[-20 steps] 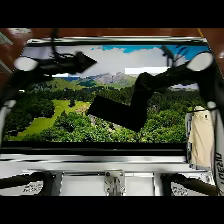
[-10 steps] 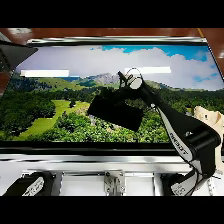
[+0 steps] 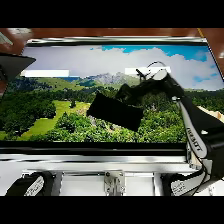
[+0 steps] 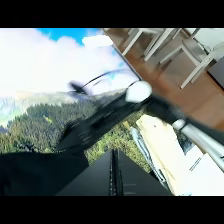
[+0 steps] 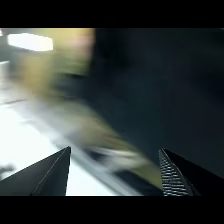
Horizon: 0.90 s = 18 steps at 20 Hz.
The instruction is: Fold the shirts.
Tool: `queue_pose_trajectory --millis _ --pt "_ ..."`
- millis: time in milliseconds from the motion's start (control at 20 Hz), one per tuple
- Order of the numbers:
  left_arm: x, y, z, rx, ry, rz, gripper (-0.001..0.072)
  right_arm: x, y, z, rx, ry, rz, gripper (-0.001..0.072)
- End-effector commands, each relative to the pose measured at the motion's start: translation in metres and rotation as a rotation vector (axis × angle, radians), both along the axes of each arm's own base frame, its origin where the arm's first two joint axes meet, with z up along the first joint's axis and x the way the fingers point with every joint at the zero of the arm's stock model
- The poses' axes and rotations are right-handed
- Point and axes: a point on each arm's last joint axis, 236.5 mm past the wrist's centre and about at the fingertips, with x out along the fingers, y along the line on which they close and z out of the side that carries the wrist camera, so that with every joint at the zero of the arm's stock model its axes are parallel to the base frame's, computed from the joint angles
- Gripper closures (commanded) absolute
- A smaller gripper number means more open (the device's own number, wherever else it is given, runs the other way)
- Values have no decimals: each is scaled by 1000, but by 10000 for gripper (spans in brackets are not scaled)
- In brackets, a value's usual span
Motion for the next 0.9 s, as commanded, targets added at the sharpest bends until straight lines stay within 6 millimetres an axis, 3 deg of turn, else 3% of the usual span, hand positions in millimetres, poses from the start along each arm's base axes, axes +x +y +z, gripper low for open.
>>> queue_pose_trajectory --millis 0,50,150,350,500,700,750,850 --pt "3 0 -16 -7 45 -2 668 -42 -150 -20 -413 168 -34 65" --pt "4 1 -18 -3 49 1 668 -51 -161 -28 -427 206 -43 64" --pt "7 6 -26 34 56 21 668 -62 -159 -54 -401 247 -72 56" --pt "8 7 -28 4 111 43 668 -59 -106 -99 -230 197 -171 42" --pt "8 7 -28 -15 137 50 668 -55 -85 -111 -122 228 -201 42" --pt "11 9 -25 -35 142 69 668 -38 -52 -110 38 228 -248 44" --pt "14 10 -23 -45 142 81 668 -35 -44 -109 81 234 -261 116" --pt "15 11 -22 -50 138 88 668 -23 -30 -96 174 194 -265 657"
